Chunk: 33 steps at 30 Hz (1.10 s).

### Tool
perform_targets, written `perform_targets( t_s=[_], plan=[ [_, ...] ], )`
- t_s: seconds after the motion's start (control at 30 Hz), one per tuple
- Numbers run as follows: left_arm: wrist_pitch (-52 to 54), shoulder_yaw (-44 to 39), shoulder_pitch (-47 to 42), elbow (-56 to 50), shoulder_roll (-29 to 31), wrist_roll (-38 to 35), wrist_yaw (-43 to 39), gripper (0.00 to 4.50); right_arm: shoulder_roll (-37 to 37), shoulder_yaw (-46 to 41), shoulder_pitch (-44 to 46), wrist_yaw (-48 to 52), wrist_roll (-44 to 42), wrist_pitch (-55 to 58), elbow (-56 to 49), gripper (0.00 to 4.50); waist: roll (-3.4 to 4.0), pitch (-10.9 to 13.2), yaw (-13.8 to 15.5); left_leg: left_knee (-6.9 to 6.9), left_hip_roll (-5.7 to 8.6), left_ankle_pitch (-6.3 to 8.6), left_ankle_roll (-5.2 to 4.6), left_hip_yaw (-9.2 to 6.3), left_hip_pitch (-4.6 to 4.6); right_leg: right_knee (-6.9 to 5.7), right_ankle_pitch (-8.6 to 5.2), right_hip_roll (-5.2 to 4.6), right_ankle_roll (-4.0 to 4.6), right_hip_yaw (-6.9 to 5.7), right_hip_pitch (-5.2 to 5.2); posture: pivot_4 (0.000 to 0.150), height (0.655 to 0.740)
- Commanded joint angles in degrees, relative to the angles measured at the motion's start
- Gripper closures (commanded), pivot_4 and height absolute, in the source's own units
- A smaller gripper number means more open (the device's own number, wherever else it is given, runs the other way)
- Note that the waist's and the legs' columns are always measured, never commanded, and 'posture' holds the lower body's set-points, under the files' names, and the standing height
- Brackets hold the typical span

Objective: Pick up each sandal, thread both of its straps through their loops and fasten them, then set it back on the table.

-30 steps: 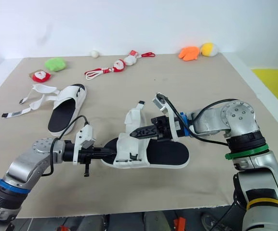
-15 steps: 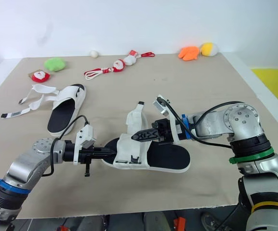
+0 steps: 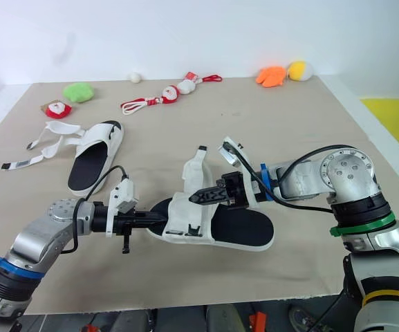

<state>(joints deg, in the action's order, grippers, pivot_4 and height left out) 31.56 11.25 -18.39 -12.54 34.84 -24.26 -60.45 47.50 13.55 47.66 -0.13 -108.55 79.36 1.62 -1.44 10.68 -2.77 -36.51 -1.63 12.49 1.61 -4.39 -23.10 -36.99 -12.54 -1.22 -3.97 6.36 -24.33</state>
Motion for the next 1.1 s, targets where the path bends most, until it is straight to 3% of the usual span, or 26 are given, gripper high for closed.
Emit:
perform_targets(
  t_s=[0.03,1.1],
  plan=[
    [0.71,0.21,0.17,-0.77,-0.04,-0.12,0.30,4.50,-0.38,-0.35,-0.06,0.85,-0.31,0.17,-1.79,4.45,0.00,0.00,0.00,0.00,0.00,0.00,0.00,0.00,0.00,0.00,0.00,0.00,0.00,0.00,0.00,0.150,0.7400],
    [1.18,0.12,0.36,-1.19,-0.23,-1.03,1.07,4.50,1.02,-0.80,-4.27,7.17,6.15,2.34,-11.07,4.45,0.00,0.00,0.05,0.00,0.01,0.00,0.00,0.00,-0.02,0.00,-0.01,-0.01,-0.01,0.00,0.00,0.150,0.7400]
  ],
)
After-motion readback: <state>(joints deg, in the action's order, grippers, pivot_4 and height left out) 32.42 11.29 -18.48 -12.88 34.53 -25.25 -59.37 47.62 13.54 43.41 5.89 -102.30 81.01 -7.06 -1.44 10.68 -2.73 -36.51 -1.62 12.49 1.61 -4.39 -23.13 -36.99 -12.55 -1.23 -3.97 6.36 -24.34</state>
